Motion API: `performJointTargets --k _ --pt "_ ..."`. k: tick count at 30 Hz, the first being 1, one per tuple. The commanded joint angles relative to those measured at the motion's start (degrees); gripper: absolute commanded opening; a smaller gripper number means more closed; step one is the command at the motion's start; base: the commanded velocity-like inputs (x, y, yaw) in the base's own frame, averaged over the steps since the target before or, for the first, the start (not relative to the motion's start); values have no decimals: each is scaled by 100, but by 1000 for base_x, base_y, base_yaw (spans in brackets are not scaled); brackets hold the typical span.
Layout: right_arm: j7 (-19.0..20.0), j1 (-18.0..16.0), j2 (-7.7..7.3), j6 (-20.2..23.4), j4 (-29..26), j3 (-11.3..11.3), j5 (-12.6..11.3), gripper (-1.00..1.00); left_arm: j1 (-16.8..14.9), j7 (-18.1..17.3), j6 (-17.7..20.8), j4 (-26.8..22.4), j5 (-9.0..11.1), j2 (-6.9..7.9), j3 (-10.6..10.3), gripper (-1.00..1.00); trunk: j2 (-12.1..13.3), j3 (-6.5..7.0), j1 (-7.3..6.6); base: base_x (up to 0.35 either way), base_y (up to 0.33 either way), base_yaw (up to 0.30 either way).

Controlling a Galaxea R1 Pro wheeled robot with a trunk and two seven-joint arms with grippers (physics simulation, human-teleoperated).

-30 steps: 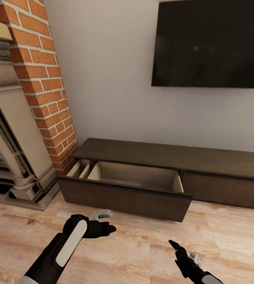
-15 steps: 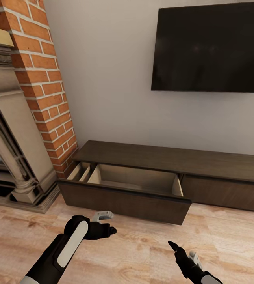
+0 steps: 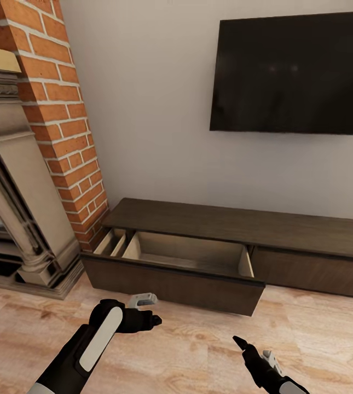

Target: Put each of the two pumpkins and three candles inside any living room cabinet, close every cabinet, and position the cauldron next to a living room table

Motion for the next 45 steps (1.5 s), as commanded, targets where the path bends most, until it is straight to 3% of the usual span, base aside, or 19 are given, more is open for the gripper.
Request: performJointTargets --k 1,6,9,14,16,22,28,32,34,38,41,45 --pt "15 -3 0 26 1 45 -20 100 -5 62 7 -6 52 5 -13 100 39 13 -23 0 0 0" --pt "-152 -3 10 64 7 42 139 100 -5 68 7 -6 38 5 -7 100 240 103 -133 0 0 0" --pt "-609 -3 14 86 9 31 248 100 -5 178 7 -4 33 5 -5 100 360 157 -199 0 0 0" --pt "-1740 -3 15 90 4 20 322 100 -5 753 -7 2 75 -29 -3 100 561 247 -309 0 0 0" --pt "-2159 -3 14 88 2 17 332 100 -5 945 -15 79 74 -132 5 100 641 283 -353 0 0 0" --pt "-2634 -3 14 80 -1 15 337 100 -7 1083 -199 842 -26 -399 -24 100 882 390 -485 0 0 0" --pt "-2844 -3 14 41 -8 21 338 100 -18 1100 -878 1672 -222 -507 -34 100 1122 498 -616 0 0 0" --pt "-2866 -3 8 60 -16 42 353 100 -22 1089 -1847 2626 -341 -520 -59 100 1283 570 -704 0 0 0" --pt "-3093 -3 16 66 -28 209 512 100 -23 1087 -2171 2880 -367 -521 -108 100 1363 606 -748 0 0 0" --pt "-3750 -3 40 47 -327 499 831 100 -18 1085 -2406 3072 -485 -515 -173 100 1523 678 -836 0 0 0" --pt "-4090 -3 49 39 -537 571 911 100 -15 1085 -2657 3273 -561 -514 -186 100 1644 732 -902 0 0 0" --pt "-4228 -3 54 15 -637 608 951 100 -15 1054 -3030 3619 -601 -514 -191 100 1684 749 -924 0 0 0"
